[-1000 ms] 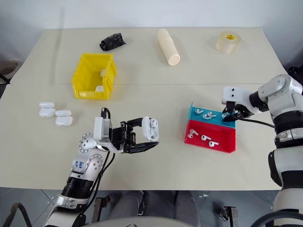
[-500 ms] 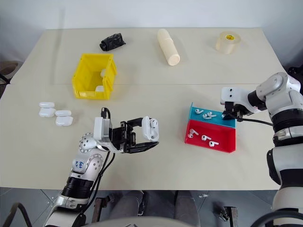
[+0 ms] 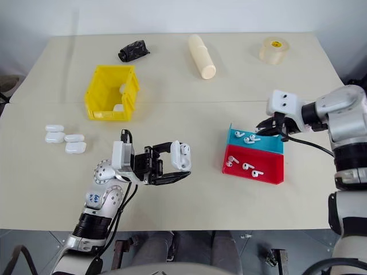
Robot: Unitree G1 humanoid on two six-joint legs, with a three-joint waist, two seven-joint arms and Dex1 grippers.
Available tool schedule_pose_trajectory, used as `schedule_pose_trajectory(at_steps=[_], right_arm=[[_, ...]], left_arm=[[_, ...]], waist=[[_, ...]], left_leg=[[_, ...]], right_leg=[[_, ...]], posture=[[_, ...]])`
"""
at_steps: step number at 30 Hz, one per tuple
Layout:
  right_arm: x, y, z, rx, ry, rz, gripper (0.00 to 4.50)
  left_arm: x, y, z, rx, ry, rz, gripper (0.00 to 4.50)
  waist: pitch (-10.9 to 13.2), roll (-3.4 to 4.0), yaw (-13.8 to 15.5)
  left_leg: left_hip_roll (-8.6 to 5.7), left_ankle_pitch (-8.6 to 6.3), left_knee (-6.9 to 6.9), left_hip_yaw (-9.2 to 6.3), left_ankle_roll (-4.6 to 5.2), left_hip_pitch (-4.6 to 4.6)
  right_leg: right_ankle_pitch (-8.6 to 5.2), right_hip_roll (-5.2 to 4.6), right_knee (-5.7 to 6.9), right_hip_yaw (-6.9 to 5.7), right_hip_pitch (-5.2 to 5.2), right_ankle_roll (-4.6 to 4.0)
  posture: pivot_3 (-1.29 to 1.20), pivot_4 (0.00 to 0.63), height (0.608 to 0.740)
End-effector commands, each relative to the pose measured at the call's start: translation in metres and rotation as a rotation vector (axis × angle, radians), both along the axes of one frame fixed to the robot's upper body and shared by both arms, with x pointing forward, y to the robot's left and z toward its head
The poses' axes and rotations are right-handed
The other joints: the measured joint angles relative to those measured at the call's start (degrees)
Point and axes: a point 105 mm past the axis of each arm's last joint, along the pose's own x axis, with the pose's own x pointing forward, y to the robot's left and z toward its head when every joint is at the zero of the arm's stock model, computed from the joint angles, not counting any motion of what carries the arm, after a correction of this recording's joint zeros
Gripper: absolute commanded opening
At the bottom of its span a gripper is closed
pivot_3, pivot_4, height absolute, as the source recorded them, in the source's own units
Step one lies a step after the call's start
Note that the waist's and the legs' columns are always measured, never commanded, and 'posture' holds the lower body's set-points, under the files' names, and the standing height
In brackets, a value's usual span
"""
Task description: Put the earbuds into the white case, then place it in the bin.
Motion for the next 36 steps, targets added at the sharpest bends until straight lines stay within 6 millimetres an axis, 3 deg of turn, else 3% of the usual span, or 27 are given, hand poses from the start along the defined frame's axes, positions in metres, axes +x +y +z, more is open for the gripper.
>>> schedule_pose_trajectory(at_steps=[1, 5, 8, 13, 27, 36], right_arm=[[-0.032, 0.022, 0.027, 0.222, -0.023, 0.123, 0.49], [-0.061, 0.052, 0.031, 0.503, 0.002, 0.203, 0.49], [-0.080, 0.092, 0.029, 0.781, 0.046, 0.215, 0.49], [-0.094, 0.118, 0.034, 1.053, 0.101, 0.177, 0.49], [-0.107, 0.141, 0.006, 1.116, 0.166, 0.130, 0.49], [-0.105, 0.146, -0.009, 1.077, 0.161, 0.103, 0.49]], left_arm=[[0.003, 0.004, 0.009, -0.021, -0.026, 0.001, 2.80], [0.006, 0.005, 0.010, -0.010, -0.020, -0.011, 2.80], [0.013, 0.003, 0.016, -0.024, -0.011, -0.011, 2.80], [0.018, 0.000, 0.021, -0.031, -0.009, -0.013, 2.80], [0.020, -0.009, 0.026, -0.056, 0.008, -0.022, 2.80], [0.017, -0.011, 0.026, -0.057, 0.015, -0.031, 2.80]], waist=[[0.00, 0.00, 0.21], [0.00, -0.02, 0.03], [0.00, -0.04, -0.18], [-0.01, -0.03, -0.16], [-0.01, -0.03, -0.37], [-0.01, -0.03, -0.31]], left_leg=[[0.00, 0.00, 0.04, -0.06, 0.00, 0.00], [-0.02, 0.00, 0.10, -0.09, 0.00, 0.00], [0.06, 0.00, 0.08, -0.08, -0.01, 0.01], [0.04, 0.05, 0.08, -0.07, -0.09, 0.02], [-0.15, 0.06, -0.01, -0.11, -0.05, 0.03], [-0.16, 0.06, 0.00, -0.11, -0.05, 0.04]], right_leg=[[0.00, -0.01, 0.00, -0.03, 0.03, 0.00], [0.00, -0.03, 0.02, -0.03, 0.08, 0.00], [0.00, 0.03, 0.10, -0.02, 0.04, -0.01], [-0.01, 0.04, 0.25, 0.02, -0.06, -0.03], [-0.01, 0.06, 0.29, 0.02, -0.05, -0.03], [-0.01, 0.05, 0.27, 0.03, -0.04, -0.03]], posture=[[0.00, 0.150, 0.740], [0.00, 0.150, 0.740], [0.00, 0.150, 0.740], [0.00, 0.150, 0.740], [0.00, 0.150, 0.740], [0.00, 0.150, 0.740]])
